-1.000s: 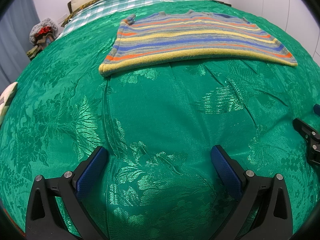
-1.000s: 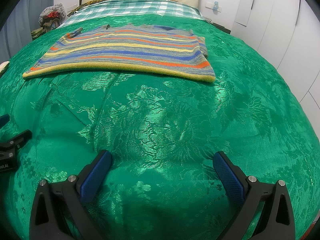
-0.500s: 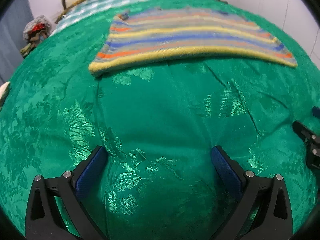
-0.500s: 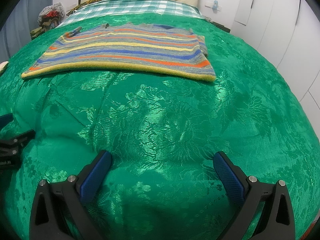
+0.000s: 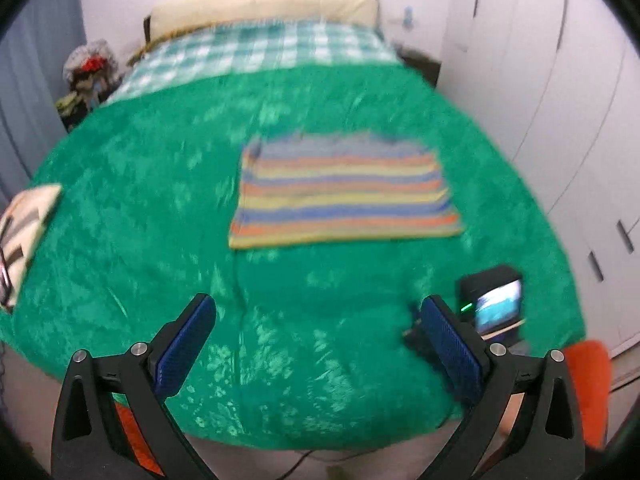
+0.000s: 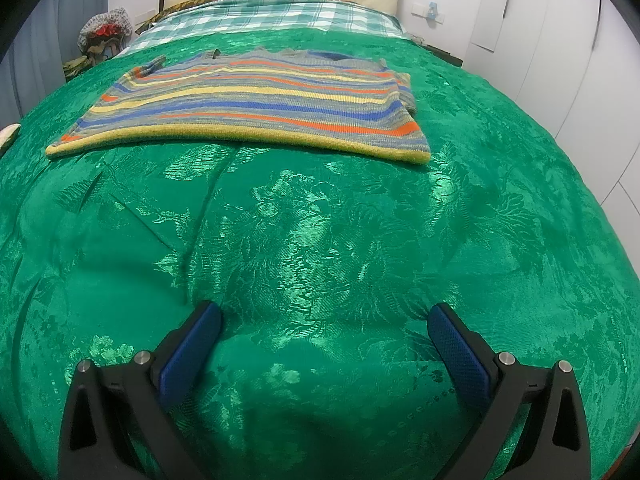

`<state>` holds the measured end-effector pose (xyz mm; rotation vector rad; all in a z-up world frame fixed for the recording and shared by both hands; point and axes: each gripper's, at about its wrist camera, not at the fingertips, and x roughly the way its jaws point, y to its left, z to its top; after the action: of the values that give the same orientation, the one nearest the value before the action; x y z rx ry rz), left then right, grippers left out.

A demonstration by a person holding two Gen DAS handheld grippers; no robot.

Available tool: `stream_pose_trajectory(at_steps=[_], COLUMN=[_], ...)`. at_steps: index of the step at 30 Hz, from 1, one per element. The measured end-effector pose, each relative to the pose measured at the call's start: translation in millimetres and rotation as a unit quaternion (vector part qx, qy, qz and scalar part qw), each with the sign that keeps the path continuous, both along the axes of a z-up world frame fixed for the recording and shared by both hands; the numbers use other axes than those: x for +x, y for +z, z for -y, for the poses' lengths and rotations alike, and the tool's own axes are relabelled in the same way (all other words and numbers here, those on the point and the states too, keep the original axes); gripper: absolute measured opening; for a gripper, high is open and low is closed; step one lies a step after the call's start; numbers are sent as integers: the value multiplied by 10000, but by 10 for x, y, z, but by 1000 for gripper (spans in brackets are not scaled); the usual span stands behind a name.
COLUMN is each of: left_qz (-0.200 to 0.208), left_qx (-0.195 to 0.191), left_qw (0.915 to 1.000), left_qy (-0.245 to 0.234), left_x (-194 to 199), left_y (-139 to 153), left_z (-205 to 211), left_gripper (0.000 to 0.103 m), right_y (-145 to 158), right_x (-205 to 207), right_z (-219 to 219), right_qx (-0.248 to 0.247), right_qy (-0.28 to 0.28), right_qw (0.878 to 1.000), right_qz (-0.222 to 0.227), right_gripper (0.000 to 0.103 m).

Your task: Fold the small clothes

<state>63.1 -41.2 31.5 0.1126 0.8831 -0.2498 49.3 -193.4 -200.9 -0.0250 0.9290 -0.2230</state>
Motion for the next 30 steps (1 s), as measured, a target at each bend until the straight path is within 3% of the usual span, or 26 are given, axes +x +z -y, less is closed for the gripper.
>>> stream_pose_trajectory(at_steps=[3,7,30], left_qz=[236,261,84], left_qx=[158,165,355], left_qw=[9996,9995,9993], left_qy=[-14,11,67], left_x=[-63,-58,94], left_y=[206,290,189], left_z=[107,150,219], left_gripper=[102,102,102], right_y=[4,6,4], right_x=[6,10,11], right_z=[-5,-7,-7], right_qx=[-7,-9,-11], right_qy=[-2,-4,-2], right_qw=[10000,10000,10000], right_qz=[-7,-8,-7], right_gripper=[102,102,102])
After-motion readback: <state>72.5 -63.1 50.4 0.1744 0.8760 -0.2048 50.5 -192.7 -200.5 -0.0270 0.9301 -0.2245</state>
